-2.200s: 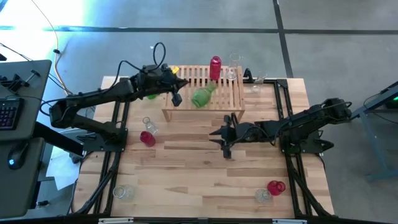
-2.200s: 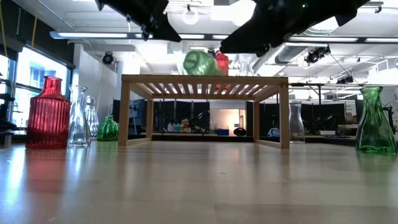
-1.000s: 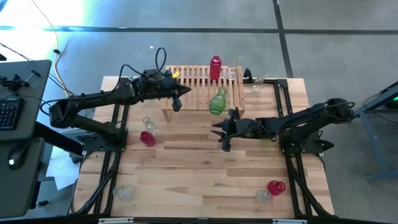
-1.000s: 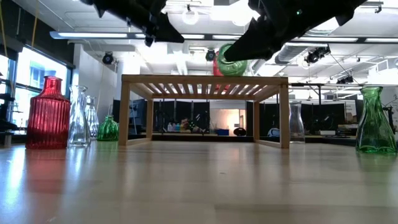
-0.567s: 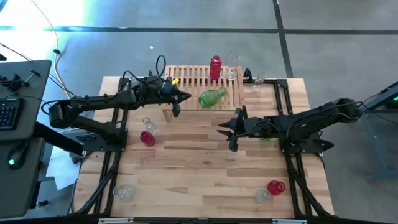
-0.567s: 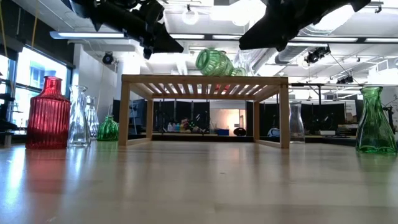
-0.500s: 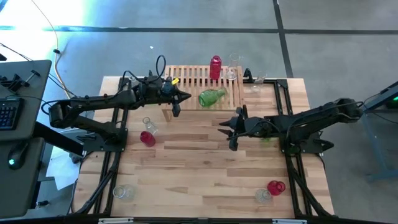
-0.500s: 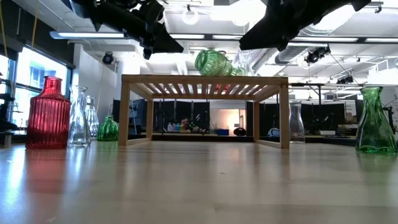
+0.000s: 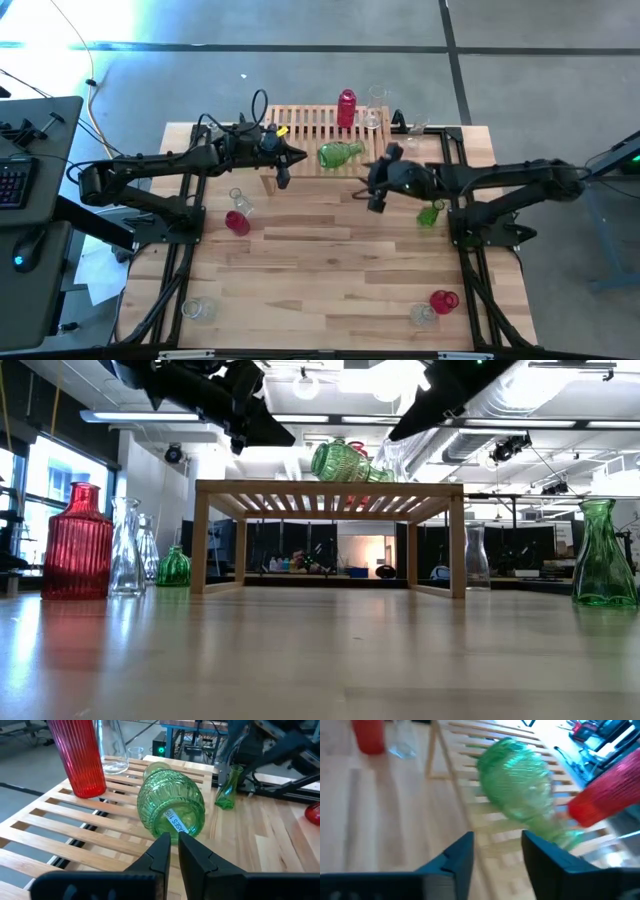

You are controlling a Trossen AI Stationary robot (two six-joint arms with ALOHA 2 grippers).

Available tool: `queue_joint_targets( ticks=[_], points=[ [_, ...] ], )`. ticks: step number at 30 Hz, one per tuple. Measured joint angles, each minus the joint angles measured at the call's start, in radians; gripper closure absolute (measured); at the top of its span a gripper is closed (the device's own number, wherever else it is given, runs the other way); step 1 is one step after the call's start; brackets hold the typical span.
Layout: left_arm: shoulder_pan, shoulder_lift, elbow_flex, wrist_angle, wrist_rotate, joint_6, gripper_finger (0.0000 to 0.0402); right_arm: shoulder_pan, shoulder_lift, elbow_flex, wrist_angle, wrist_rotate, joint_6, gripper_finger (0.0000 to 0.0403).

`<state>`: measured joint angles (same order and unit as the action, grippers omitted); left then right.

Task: Sort vases onto shelf
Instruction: Put the green vase on the shelf

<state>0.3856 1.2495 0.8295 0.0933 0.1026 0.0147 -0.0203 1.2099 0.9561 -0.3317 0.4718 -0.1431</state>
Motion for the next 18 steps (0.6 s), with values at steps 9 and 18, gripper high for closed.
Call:
queue_joint_targets(
  ticks=[9, 18],
  points=[
    [0.034, 0.0, 0.0, -0.004, -0.008, 0.052, 0.0391, -0.174, 0.139, 0.165, -0.106, -0.063, -0.327, 0.012],
    [0.054, 0.0, 0.0, -0.043, -0.008, 0.085, 0.0394, -0.289, 0.288, 0.31, -0.253, -0.177, -0.397, 0.0112]
  ],
)
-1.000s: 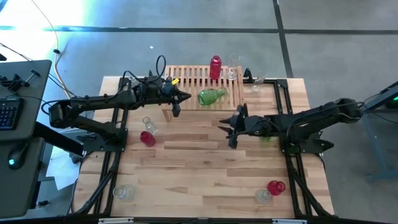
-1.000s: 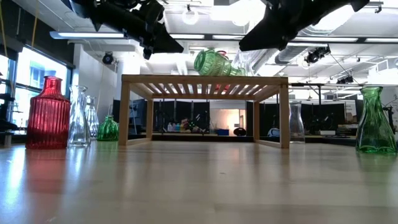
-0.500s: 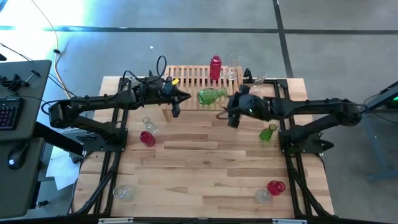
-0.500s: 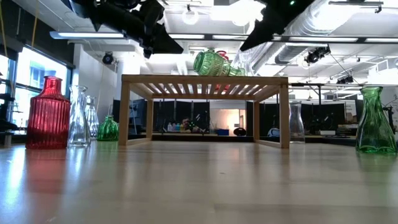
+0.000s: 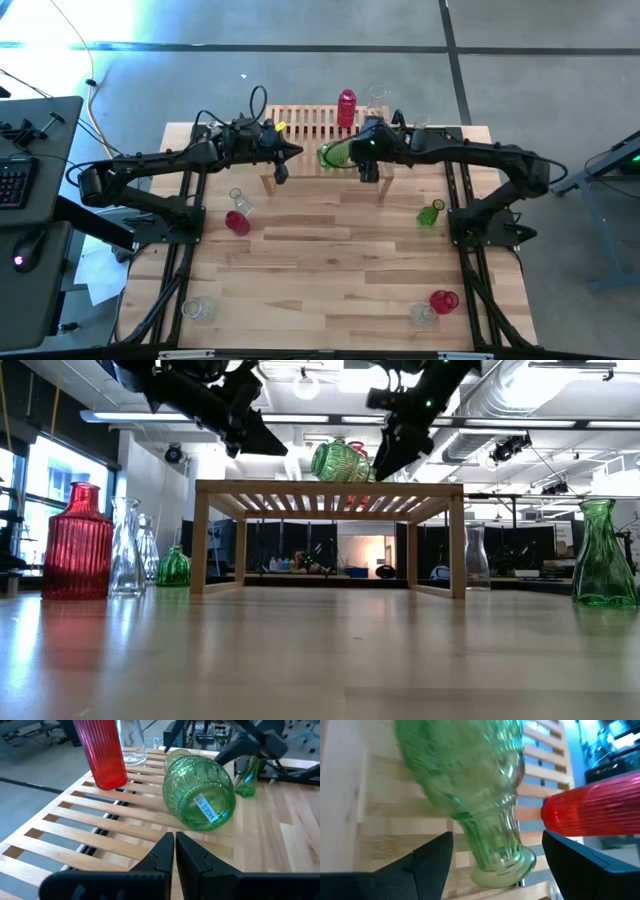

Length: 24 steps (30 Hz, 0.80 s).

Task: Sort vases onto shelf
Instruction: Put the green vase on the shelf

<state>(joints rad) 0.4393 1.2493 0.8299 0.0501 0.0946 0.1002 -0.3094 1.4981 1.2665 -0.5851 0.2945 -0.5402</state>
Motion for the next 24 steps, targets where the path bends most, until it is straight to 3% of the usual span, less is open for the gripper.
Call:
queue_joint_targets(
  ticks=[8, 20, 24],
  points=[
    [0.0, 0.0, 0.0, -0.007, 0.0, 0.016, 0.0394, -0.041, 0.068, 0.063, -0.07, -0.078, 0.023, 0.0122],
    [0.0, 0.0, 0.0, -0.01, 0.047, 0.008, 0.0394, -0.044, 0.067, 0.063, -0.1, -0.116, 0.042, 0.0269],
    [-0.001, -0.001, 0.0, -0.001, 0.049, -0.017, 0.0394, -0.039, 0.067, 0.063, -0.1, -0.105, 0.036, 0.0277]
  ],
)
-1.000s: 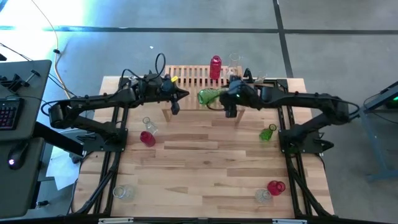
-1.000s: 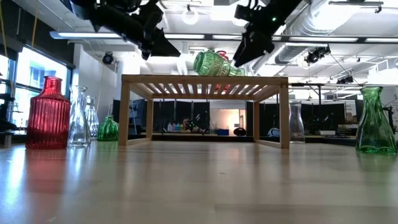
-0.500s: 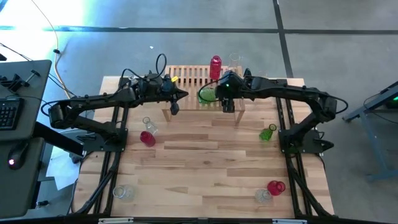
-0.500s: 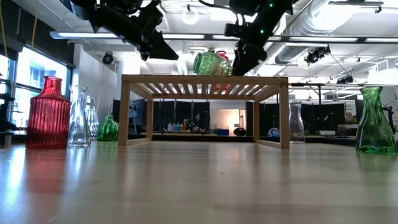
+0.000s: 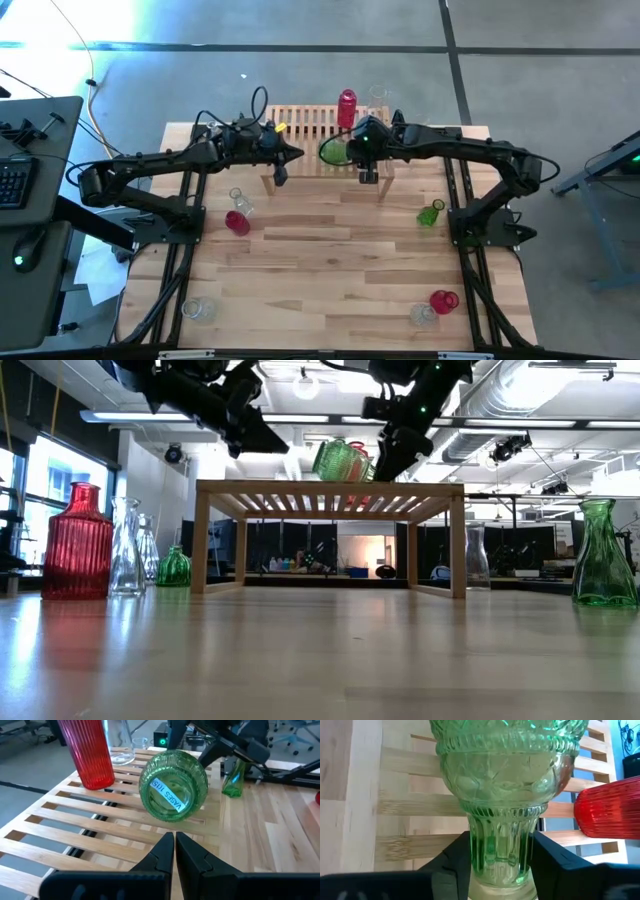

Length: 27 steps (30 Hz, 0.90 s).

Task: Sort vases onto shelf
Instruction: Put the green vase on the shelf

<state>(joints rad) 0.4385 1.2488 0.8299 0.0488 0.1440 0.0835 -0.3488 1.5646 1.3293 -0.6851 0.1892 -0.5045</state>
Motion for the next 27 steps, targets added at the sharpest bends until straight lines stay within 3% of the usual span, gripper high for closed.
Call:
queue_joint_targets(
  ticks=[11, 18, 24, 27],
  points=[
    [-0.001, -0.119, 0.001, -0.017, 0.0, -0.011, 0.0394, 0.097, -0.041, -0.001, -0.015, 0.179, -0.013, 0.0267],
    [-0.019, -0.2, 0.001, -0.076, -0.001, -0.027, 0.0394, 0.181, -0.08, 0.052, -0.12, 0.195, 0.108, 0.0269],
    [-0.086, -0.237, 0.001, -0.094, -0.001, -0.011, 0.0394, 0.316, -0.082, 0.109, -0.201, 0.065, 0.331, 0.0269],
    [-0.132, -0.249, 0.001, -0.104, -0.01, 0.0, 0.0394, 0.387, -0.085, 0.021, -0.074, -0.037, 0.463, 0.0269]
  ],
)
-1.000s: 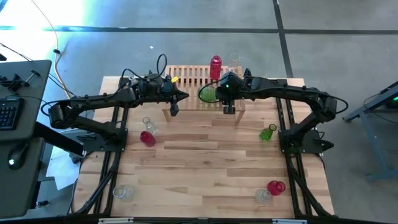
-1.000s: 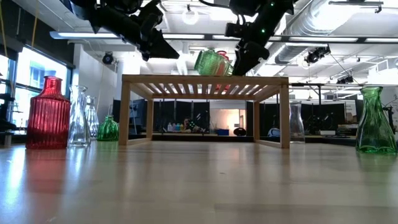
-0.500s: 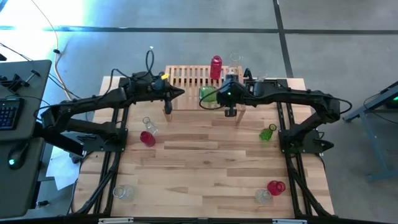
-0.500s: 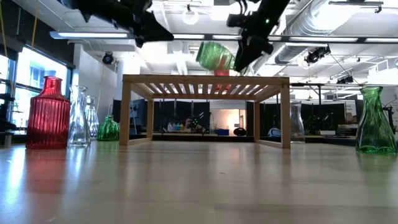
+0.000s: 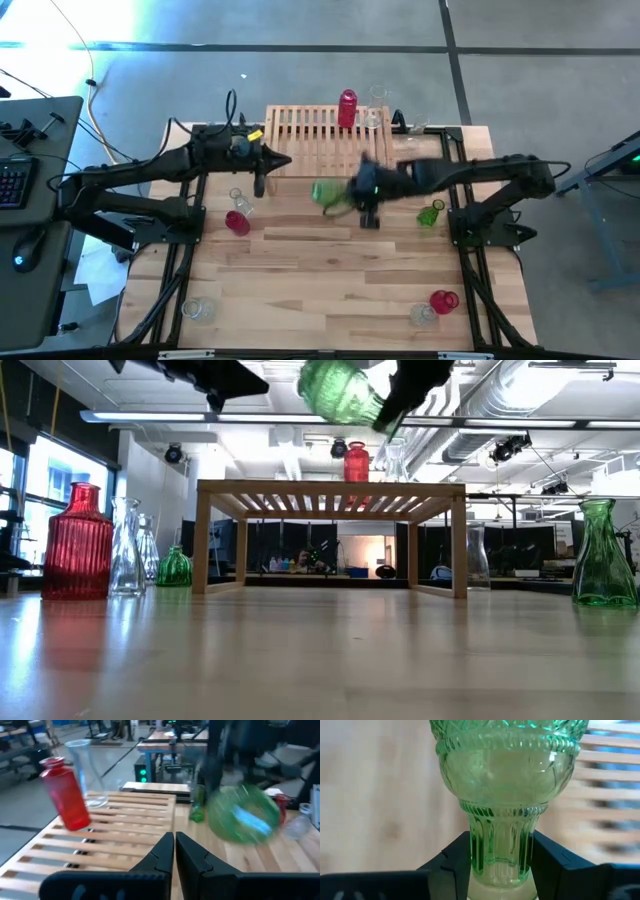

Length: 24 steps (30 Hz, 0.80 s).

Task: Sort vases onto shelf
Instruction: Put the green vase on the shelf

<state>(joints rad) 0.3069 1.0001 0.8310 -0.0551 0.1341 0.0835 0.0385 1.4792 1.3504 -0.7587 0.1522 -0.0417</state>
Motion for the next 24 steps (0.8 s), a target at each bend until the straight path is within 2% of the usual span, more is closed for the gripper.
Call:
queue_joint_targets(
  ticks=[4, 7, 9, 12, 16, 24],
  points=[
    [-0.069, 0.002, -0.001, -0.017, -0.026, 0.027, 0.0394, 0.081, 0.016, -0.244, 0.316, -0.121, 0.126, 0.0269],
    [-0.118, 0.001, -0.001, -0.026, -0.067, 0.044, 0.0394, 0.111, 0.015, -0.375, 0.545, -0.125, 0.234, 0.0269],
    [-0.142, 0.002, -0.001, -0.035, -0.088, 0.043, 0.0394, 0.107, 0.013, -0.443, 0.637, -0.09, 0.327, 0.0269],
    [-0.182, 0.002, -0.001, -0.039, -0.107, 0.041, 0.0394, 0.093, 0.014, -0.517, 0.677, -0.051, 0.436, 0.0269],
    [-0.238, 0.014, -0.001, -0.055, -0.134, 0.041, 0.0394, 0.064, 0.014, -0.574, 0.72, -0.051, 0.507, 0.0269],
    [-0.366, 0.086, -0.001, -0.058, -0.248, 0.041, 0.0394, 0.039, 0.089, -0.594, 0.737, -0.065, 0.535, 0.0269]
  ],
)
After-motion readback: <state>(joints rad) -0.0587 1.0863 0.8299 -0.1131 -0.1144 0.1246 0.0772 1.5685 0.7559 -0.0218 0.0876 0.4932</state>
